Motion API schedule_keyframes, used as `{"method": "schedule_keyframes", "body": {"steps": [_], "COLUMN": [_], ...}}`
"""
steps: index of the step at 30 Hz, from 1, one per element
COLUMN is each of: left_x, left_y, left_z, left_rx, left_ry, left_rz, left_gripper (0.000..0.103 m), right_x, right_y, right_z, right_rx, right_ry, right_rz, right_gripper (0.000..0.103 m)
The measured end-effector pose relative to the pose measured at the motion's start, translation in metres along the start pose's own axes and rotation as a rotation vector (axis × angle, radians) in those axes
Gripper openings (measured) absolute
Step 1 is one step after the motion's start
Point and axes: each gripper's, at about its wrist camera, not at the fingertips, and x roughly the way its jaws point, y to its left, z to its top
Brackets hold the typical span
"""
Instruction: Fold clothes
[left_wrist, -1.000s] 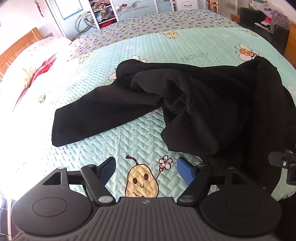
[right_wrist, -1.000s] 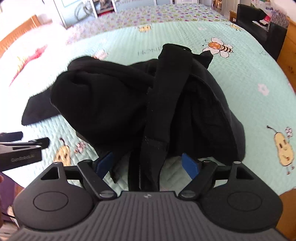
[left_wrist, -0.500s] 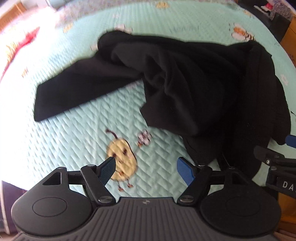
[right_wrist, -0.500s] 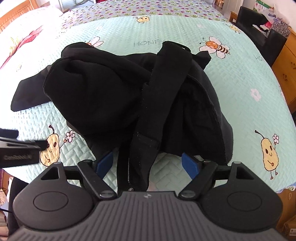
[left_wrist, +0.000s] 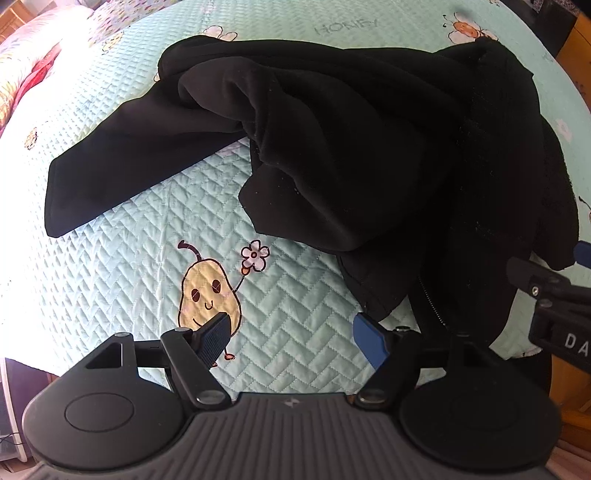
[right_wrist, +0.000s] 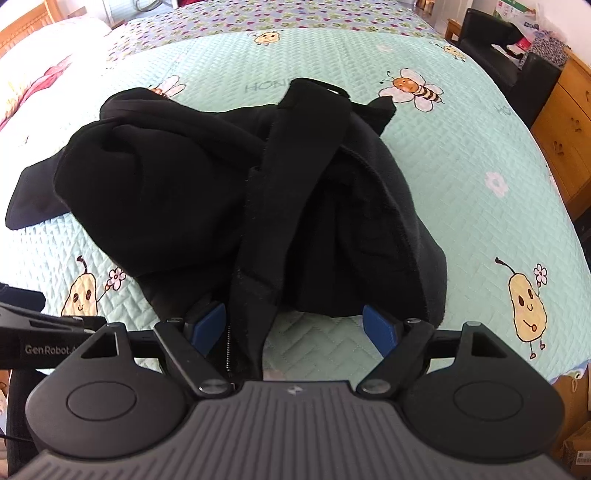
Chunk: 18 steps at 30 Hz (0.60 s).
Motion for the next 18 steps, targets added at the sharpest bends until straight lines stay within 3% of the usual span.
{"method": "schedule_keyframes", "body": {"steps": [18], "left_x": [0.017], "left_y": [-0.005], "left_z": [-0.003], "left_rx": [0.000], "left_ry": [0.043], "left_rz": [0.020], "left_gripper": [0.076], "right_x": [0.013], "right_y": [-0.006], "right_z": [0.000], "right_rx": [0.007], "right_ry": [0.025], "right_rz": [-0.003], "right_gripper": [0.082]}}
